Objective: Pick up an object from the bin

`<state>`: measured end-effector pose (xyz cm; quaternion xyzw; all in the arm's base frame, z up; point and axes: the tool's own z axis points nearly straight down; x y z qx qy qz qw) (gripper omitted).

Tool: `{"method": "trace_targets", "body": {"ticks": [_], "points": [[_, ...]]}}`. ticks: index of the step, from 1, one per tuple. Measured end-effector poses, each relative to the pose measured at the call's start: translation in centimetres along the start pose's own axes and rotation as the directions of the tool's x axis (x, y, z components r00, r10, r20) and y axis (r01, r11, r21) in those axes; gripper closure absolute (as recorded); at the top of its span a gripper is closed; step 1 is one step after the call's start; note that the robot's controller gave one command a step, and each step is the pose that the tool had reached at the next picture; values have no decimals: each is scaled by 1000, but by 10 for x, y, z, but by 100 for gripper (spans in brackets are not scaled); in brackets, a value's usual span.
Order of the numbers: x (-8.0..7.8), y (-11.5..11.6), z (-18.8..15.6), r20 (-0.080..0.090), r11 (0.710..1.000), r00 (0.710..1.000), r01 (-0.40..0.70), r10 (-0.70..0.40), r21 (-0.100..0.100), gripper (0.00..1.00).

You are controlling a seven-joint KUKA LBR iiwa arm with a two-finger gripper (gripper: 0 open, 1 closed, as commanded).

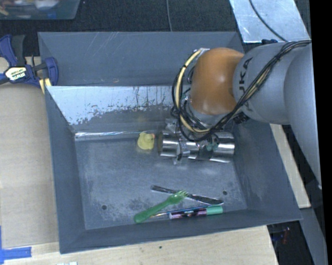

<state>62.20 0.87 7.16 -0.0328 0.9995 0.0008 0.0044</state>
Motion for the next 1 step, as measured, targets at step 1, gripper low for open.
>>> {"method": "trace_targets", "body": {"ticks": [1], "points": [[0,0,0,0,1000,1000,0,0,0,100]]}}
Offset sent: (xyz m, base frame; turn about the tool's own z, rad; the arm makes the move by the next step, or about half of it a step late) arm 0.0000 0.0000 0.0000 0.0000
